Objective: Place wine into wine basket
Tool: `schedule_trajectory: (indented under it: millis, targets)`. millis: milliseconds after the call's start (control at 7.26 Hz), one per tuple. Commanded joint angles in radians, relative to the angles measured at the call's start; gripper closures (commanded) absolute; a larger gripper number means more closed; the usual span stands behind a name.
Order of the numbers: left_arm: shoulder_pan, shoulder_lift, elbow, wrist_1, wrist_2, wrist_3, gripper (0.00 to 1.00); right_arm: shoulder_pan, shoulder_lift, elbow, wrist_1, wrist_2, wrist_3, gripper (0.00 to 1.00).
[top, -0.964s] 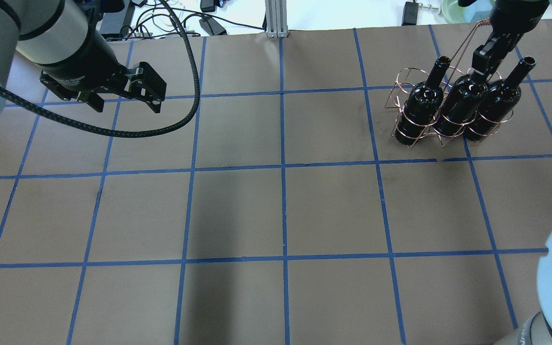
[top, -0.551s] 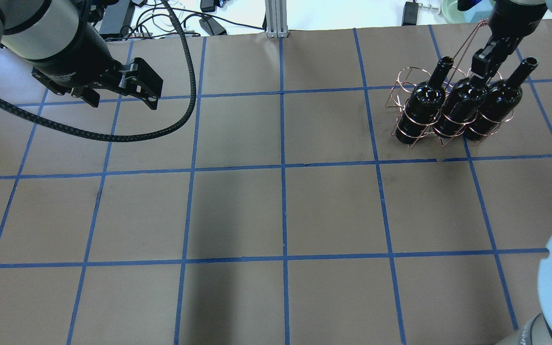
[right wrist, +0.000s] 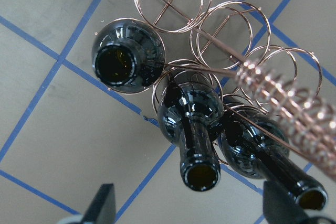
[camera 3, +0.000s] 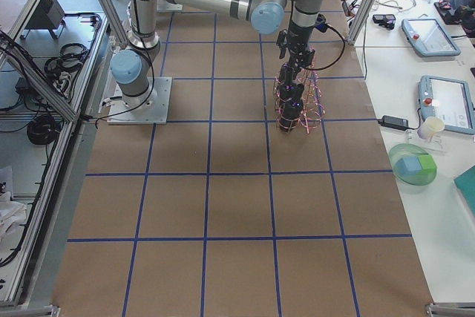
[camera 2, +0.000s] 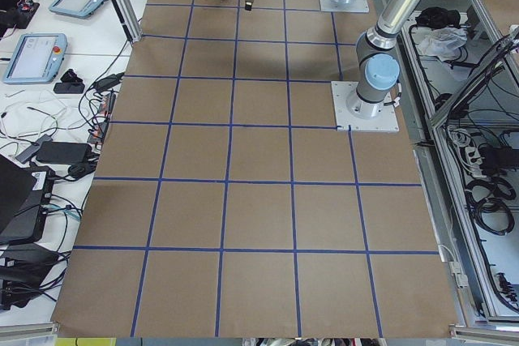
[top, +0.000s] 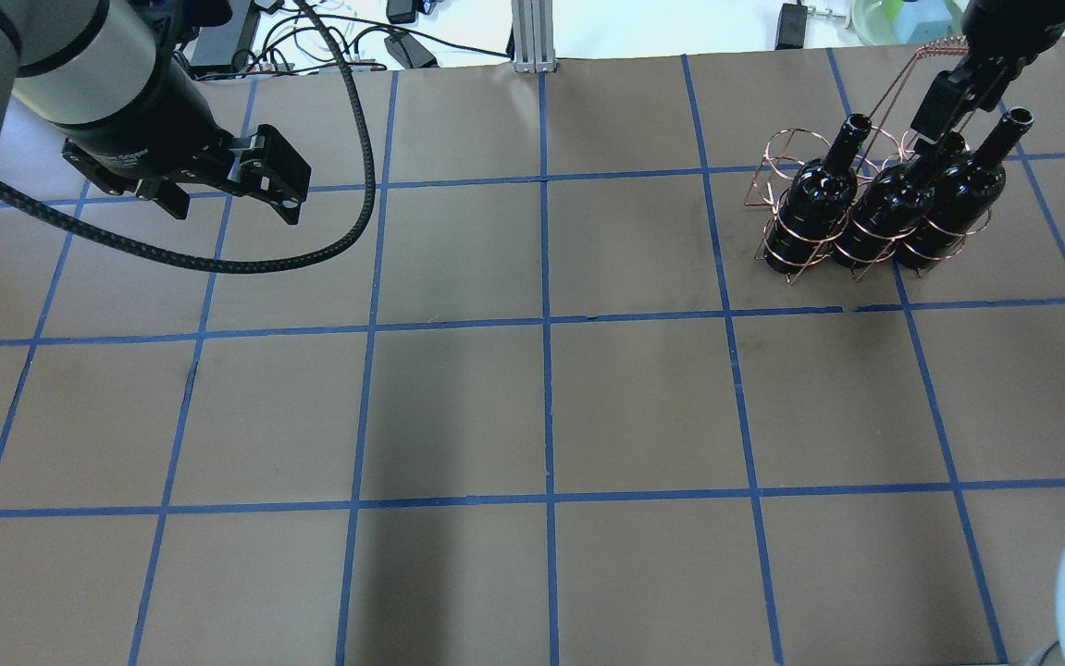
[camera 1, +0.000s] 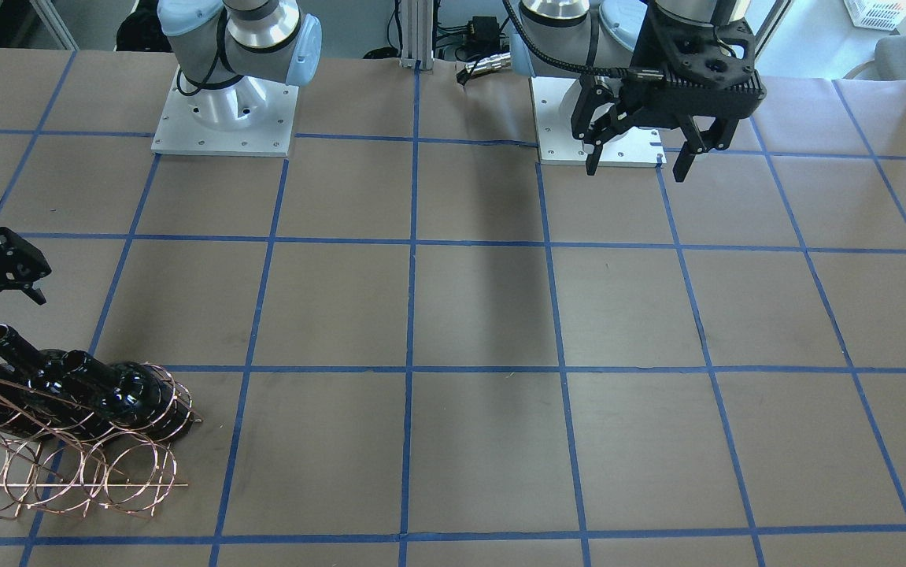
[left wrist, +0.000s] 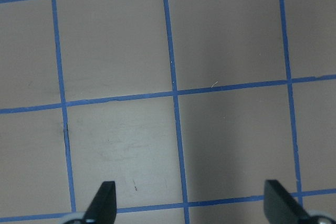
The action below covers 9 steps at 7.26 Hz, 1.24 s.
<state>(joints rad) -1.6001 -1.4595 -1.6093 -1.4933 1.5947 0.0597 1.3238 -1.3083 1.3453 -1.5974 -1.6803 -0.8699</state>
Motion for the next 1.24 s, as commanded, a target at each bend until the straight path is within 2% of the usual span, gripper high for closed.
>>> schedule_trajectory:
  millis: [0, 276, 413, 551, 964, 1102]
  targets:
    - [0.000, 0.005, -0.003, -0.010, 0.001, 0.000, 0.00, 0.000, -0.107, 0.000, 0.037, 0.010, 0.137, 0.01]
    - [-0.001, 0.007, -0.003, -0.008, -0.001, 0.000, 0.00, 0.009, -0.146, 0.000, 0.085, 0.017, 0.358, 0.01]
    - [-0.007, 0.002, -0.003, -0.013, -0.005, 0.000, 0.00, 0.015, -0.176, 0.002, 0.112, 0.077, 0.581, 0.00]
    - [-0.009, -0.014, -0.004, -0.012, -0.013, -0.001, 0.00, 0.026, -0.199, 0.005, 0.123, 0.079, 0.688, 0.00]
    - [-0.012, -0.015, -0.015, -0.016, -0.002, -0.001, 0.00, 0.161, -0.281, 0.102, 0.110, 0.068, 0.944, 0.00]
    - [-0.006, -0.007, -0.014, -0.016, 0.004, -0.001, 0.00, 0.199, -0.279, 0.109, 0.111, 0.029, 0.959, 0.00]
